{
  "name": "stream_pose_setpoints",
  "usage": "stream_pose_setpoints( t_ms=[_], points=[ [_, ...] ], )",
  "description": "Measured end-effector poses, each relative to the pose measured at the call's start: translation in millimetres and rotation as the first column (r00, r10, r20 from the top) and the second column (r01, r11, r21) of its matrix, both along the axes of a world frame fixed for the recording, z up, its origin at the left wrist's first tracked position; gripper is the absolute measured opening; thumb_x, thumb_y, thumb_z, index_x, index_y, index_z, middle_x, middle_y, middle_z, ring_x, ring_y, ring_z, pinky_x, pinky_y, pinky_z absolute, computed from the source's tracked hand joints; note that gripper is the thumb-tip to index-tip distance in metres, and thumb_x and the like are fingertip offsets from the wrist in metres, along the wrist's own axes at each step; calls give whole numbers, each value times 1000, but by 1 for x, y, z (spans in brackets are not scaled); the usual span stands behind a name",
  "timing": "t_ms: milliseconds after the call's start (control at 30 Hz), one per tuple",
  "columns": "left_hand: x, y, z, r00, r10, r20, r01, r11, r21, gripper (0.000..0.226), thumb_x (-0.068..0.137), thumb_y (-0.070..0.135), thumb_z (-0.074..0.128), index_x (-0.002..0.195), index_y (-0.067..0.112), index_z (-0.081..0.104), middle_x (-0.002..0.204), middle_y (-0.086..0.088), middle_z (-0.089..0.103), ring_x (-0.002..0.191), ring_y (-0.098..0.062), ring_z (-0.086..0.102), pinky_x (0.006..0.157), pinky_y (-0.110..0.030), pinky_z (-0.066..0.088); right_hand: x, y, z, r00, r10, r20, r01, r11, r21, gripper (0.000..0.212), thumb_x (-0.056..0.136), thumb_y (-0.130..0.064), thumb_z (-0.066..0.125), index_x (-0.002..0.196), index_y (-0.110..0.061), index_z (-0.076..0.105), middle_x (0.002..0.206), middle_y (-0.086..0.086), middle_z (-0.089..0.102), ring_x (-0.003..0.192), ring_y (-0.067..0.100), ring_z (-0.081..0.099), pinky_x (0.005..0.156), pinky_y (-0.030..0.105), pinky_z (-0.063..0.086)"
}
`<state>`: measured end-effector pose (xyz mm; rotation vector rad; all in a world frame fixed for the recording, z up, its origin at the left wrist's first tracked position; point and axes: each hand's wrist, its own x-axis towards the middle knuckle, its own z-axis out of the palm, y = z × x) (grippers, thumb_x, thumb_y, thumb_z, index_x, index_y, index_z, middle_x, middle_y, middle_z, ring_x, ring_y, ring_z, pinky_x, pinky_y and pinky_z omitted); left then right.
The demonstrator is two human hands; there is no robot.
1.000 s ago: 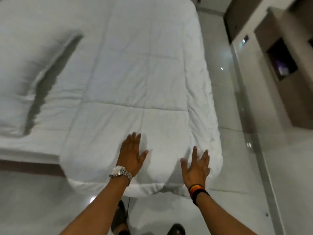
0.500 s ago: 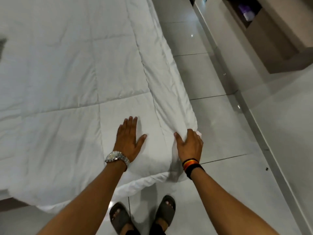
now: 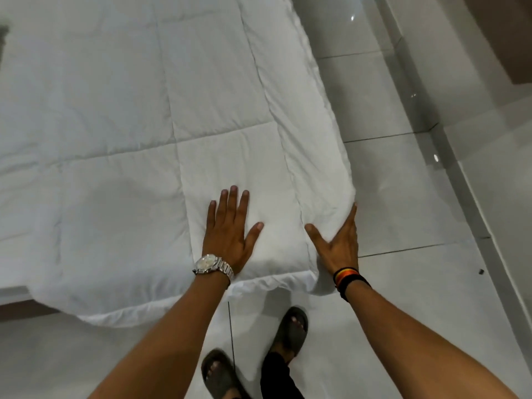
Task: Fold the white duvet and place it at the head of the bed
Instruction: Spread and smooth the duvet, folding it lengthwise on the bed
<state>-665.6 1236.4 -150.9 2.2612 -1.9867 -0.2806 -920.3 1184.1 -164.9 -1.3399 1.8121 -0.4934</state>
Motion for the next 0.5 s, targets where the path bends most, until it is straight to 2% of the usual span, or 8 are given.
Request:
stream_pose_setpoints(
  t_ms=[100,167,267,333,400,433,467,500],
  points=[
    [-2,1,-8,1000,2,20,-1,998,-63,74,104,56,30,164,17,12,172,-11,3,158,-27,0,126,-52,6,11,17,-3,994,-25,-108,12,993,-117,131,67,-84,69,161,-40,-10,142,17,48,128,37,49,117,56,32],
    [-1,2,-11,1000,-4,2,4,997,-78,74,105,54,33,164,16,12,172,-10,3,158,-27,0,126,-51,6,6,28,-3,982,9,-189,-33,992,-123,117,76,-80,65,162,-40,-3,131,17,54,114,40,57,111,53,38],
    [3,15,2,997,-43,-71,39,998,-58,72,105,54,31,164,18,13,172,-7,4,159,-25,1,125,-53,9,-9,27,5,966,84,-245,-104,992,-69,99,85,-77,58,161,-42,6,140,20,57,115,42,61,106,51,42],
    [11,46,19,994,4,-113,-15,995,-95,71,105,51,33,164,17,15,172,-7,5,159,-24,1,126,-52,7,-18,28,15,976,61,-210,-74,996,-51,104,82,-79,62,161,-42,5,146,20,52,124,43,56,108,54,43],
    [27,97,29,954,224,-198,-254,957,-141,76,102,52,38,164,15,15,172,-9,3,159,-25,1,127,-48,2,-24,44,19,991,-79,-109,80,997,8,125,69,-88,64,163,-37,0,158,19,39,141,41,43,116,56,36],
    [38,128,26,889,376,-263,-421,895,-145,81,100,56,39,164,13,14,172,-11,3,158,-27,1,127,-47,2,-27,57,16,983,-178,-54,180,983,46,136,61,-94,63,164,-33,-3,163,18,33,147,39,37,120,55,31],
    [52,160,20,788,511,-344,-580,804,-133,89,97,63,39,163,10,13,171,-14,3,158,-28,2,127,-46,3,-28,75,9,960,-280,1,279,956,89,145,54,-98,61,164,-31,-7,166,17,28,150,37,32,123,53,28],
    [64,188,15,649,629,-428,-723,685,-90,99,93,71,40,163,8,11,171,-16,4,158,-30,3,127,-47,6,-26,91,1,926,-372,65,360,922,140,150,51,-100,61,163,-30,-12,168,15,23,152,34,29,124,50,26]
  ],
)
